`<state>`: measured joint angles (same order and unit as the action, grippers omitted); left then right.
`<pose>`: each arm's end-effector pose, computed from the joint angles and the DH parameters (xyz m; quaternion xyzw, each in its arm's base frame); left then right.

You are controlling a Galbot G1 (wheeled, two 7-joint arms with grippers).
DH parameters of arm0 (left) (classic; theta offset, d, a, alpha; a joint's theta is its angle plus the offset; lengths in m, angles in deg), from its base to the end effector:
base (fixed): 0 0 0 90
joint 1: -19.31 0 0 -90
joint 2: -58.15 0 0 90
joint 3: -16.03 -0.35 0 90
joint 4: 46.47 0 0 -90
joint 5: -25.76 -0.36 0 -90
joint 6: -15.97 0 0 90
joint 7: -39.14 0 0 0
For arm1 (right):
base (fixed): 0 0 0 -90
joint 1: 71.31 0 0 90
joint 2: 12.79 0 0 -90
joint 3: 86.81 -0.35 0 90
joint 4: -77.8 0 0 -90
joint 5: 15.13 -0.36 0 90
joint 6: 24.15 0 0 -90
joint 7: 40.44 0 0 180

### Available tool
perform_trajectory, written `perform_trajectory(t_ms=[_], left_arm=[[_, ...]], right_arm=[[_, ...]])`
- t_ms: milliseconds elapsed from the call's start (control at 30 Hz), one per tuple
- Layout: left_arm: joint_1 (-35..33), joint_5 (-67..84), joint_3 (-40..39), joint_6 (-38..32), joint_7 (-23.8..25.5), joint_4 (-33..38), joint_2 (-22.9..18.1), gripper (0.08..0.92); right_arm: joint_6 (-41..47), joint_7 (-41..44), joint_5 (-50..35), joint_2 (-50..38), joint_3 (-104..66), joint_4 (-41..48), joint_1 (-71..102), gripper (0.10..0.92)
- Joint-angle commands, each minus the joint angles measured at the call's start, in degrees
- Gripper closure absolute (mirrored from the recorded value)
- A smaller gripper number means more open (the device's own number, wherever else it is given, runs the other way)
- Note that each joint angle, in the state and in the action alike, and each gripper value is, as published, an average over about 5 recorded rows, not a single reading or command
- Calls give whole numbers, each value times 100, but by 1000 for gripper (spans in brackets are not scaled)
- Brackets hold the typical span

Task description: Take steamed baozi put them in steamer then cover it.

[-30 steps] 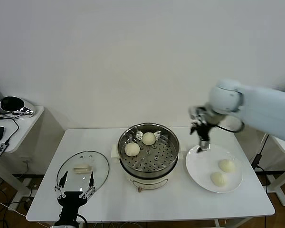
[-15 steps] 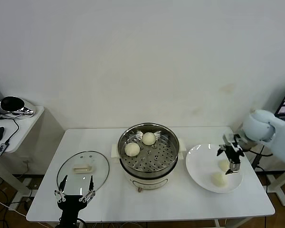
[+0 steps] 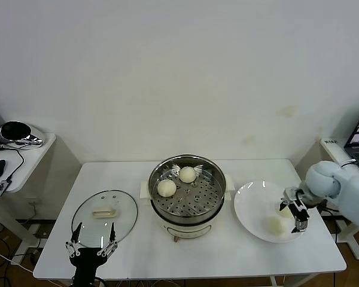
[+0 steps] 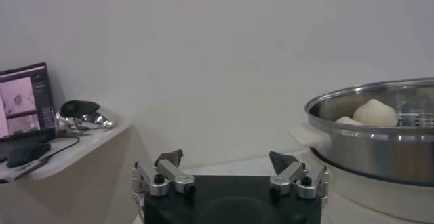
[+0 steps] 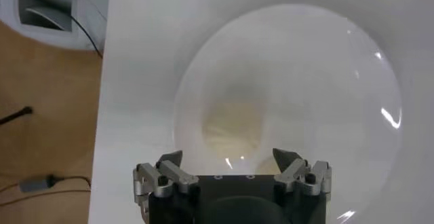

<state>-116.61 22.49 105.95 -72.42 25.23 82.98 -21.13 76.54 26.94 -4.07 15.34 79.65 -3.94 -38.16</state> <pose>0.1077 0.0222 -0.2826 0.0564 -0.9913 -0.1050 0.0560 0.4599 -0.1910 -0.2008 0.5136 -0.4738 0.5636 0.4406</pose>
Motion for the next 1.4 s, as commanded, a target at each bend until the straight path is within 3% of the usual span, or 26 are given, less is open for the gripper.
perform_trajectory(t_ms=[33,333,967,1400], left_arm=[[1,0,-1,-3,-2,1,-4,177],[6,-5,3,-2,-1,0,-1,177],[-21,-43,-23,-28,-10,19,-40,177],[11,-33,-55,-14,1,95,3,177]], right_arm=[[-90,-140,253,214,-198,231,338,203],[-4,-217,242,360,-277,363,442,212],[99,-190,235,428,-386,388,537,458],[203,335,-757,-110,128,-114,-1257,474]])
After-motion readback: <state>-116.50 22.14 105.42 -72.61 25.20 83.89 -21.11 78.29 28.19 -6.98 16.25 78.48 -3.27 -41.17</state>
